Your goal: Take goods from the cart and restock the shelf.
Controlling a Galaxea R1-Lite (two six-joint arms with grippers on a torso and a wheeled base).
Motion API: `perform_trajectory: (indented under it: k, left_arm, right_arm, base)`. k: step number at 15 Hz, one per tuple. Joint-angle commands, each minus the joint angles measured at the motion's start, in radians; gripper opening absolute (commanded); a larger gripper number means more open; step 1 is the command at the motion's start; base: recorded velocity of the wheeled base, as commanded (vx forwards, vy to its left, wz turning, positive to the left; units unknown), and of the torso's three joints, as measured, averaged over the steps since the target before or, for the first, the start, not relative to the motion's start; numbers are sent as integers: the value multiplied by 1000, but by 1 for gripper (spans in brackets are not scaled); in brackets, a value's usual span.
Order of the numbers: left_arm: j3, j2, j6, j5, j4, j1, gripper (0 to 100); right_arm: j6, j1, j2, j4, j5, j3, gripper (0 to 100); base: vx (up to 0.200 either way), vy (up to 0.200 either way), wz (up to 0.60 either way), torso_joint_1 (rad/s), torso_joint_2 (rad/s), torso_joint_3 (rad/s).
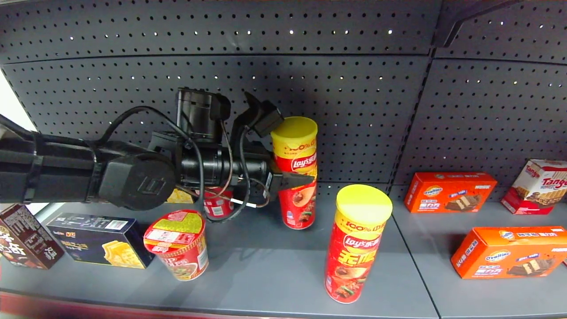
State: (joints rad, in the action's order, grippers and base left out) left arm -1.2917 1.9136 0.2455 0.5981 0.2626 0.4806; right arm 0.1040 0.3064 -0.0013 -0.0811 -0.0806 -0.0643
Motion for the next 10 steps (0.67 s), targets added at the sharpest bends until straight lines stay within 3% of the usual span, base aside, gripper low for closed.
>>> perform_trajectory:
  k: [1,7,10]
  left_arm:
    - [-43,51,1,0,-2,-4,0]
    - [-212,168,9,2,-17,-5,0]
    - [-308,220,107,9,-146,-5,0]
  right_arm:
    - [0,0,1,0,-1,0,100]
    - [-1,0,1,0,-1,0,100]
    - [-1,0,1,0,-1,0,100]
  base:
    - [0,0,0,0,0,0]
    - [0,0,0,0,0,0]
    - [0,0,0,0,0,0]
